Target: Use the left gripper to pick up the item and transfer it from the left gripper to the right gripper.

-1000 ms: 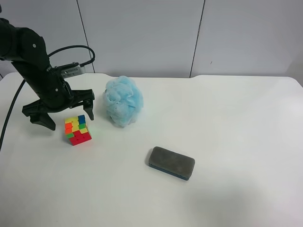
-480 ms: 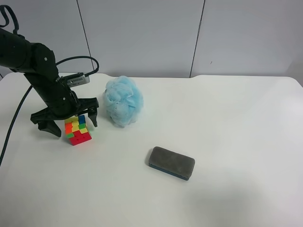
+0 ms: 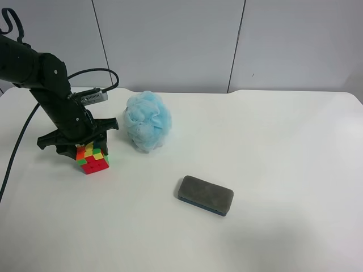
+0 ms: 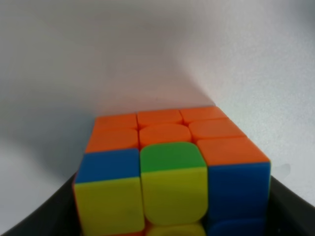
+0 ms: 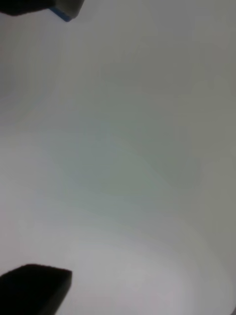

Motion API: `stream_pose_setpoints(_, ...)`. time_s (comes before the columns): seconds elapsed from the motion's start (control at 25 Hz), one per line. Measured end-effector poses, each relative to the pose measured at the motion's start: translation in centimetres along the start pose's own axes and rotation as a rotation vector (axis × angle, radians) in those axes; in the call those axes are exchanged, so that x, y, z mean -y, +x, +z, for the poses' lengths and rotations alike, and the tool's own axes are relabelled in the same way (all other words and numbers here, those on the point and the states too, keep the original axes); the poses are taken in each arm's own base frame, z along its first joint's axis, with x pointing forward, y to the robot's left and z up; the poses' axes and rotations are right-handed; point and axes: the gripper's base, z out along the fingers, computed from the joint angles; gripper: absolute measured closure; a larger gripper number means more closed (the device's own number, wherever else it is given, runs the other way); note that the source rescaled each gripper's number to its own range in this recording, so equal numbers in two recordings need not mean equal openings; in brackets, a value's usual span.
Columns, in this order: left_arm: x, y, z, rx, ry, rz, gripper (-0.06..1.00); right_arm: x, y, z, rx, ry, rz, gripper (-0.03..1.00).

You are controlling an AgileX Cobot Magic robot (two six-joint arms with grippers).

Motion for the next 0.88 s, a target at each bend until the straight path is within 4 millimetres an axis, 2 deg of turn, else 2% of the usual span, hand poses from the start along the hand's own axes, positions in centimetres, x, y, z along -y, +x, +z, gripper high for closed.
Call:
stream_pose_setpoints(0.12,0.0,0.2,-0.4,-0.013,0.0,0.023,0.93,0.0,0.0,0.0,0.0,0.0,0.0,-0.03)
stream_pose_setpoints(0.24,0.2,0.2,-2.0,0.003,0.019,0.072,0.93,0.0,0.0,0.0,0.0,0.0,0.0,-0.03)
stream_pose_setpoints(0.64,0.6,1.5,-11.1,0.154,0.12,0.294,0.93,0.0,0.0,0.0,0.0,0.0,0.0,-0.03)
stream_pose_setpoints(0.76,0.5,2.4,-13.3,0.16,0.15,0.379,0.93,0.0,0.0,0.0,0.0,0.0,0.0,-0.03)
stream_pose_setpoints(0.88,0.7,3.4,-14.6,0.138,0.192,0.465,0.93,0.0,0.0,0.0,0.0,0.0,0.0,-0.03)
